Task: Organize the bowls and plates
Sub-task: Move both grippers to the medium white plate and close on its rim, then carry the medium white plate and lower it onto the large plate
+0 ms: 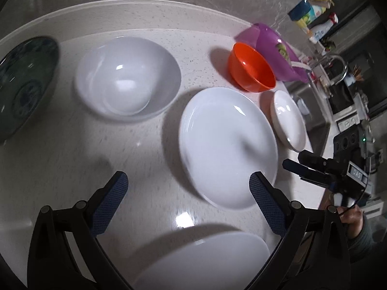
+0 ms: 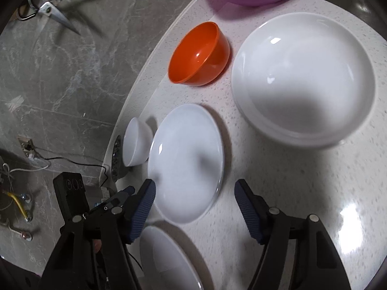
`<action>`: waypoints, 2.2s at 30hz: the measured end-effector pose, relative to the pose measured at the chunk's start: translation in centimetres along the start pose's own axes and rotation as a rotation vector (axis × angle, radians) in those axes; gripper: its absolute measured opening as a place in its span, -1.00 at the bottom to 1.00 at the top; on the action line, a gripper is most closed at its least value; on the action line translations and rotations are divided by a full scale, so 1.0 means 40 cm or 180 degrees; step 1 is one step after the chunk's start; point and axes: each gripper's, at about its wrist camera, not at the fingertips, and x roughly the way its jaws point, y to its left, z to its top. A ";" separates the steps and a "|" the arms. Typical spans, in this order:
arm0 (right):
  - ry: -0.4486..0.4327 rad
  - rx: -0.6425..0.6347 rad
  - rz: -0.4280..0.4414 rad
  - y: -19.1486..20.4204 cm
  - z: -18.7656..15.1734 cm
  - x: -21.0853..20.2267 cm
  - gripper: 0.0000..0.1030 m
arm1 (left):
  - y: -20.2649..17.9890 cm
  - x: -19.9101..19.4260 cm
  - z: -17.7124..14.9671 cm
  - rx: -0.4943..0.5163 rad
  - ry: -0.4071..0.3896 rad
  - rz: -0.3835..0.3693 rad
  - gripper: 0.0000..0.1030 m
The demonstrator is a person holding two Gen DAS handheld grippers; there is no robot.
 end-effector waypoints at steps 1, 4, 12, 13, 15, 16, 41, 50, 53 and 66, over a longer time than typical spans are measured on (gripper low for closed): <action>0.0001 0.0029 -0.0008 -0.004 0.006 0.006 0.34 | -0.001 0.016 0.009 0.0012 0.0024 0.0014 0.95; 0.0022 0.0106 -0.0007 -0.014 0.016 0.024 0.30 | -0.007 0.043 0.029 0.0078 0.0069 -0.0003 0.86; 0.0041 0.0134 -0.0093 -0.015 0.026 0.055 0.25 | -0.004 0.099 0.041 0.0109 0.0127 -0.0062 0.62; 0.0039 0.0141 -0.0103 -0.017 0.027 0.056 0.24 | -0.003 0.102 0.041 0.0104 0.0131 -0.0066 0.59; 0.0045 0.0143 -0.0115 -0.019 0.030 0.059 0.20 | -0.003 0.109 0.042 0.0104 0.0129 -0.0079 0.55; 0.0049 0.0137 -0.0121 -0.017 0.032 0.062 0.19 | -0.005 0.114 0.046 0.0110 0.0128 -0.0057 0.55; 0.0106 -0.0025 -0.0439 -0.024 0.056 0.089 -0.80 | -0.022 0.153 0.054 0.0253 0.0209 0.0173 -0.78; 0.0089 -0.0076 -0.0472 -0.016 0.060 0.088 -0.82 | -0.028 0.146 0.049 0.0284 0.0169 0.0248 -0.78; 0.0078 -0.0107 -0.0462 -0.005 0.059 0.081 -0.82 | -0.031 0.129 0.046 0.0275 0.0143 0.0239 -0.78; 0.0115 -0.0398 -0.0236 0.130 0.033 0.020 -0.82 | -0.052 -0.080 -0.009 0.0173 -0.0203 0.0248 -0.79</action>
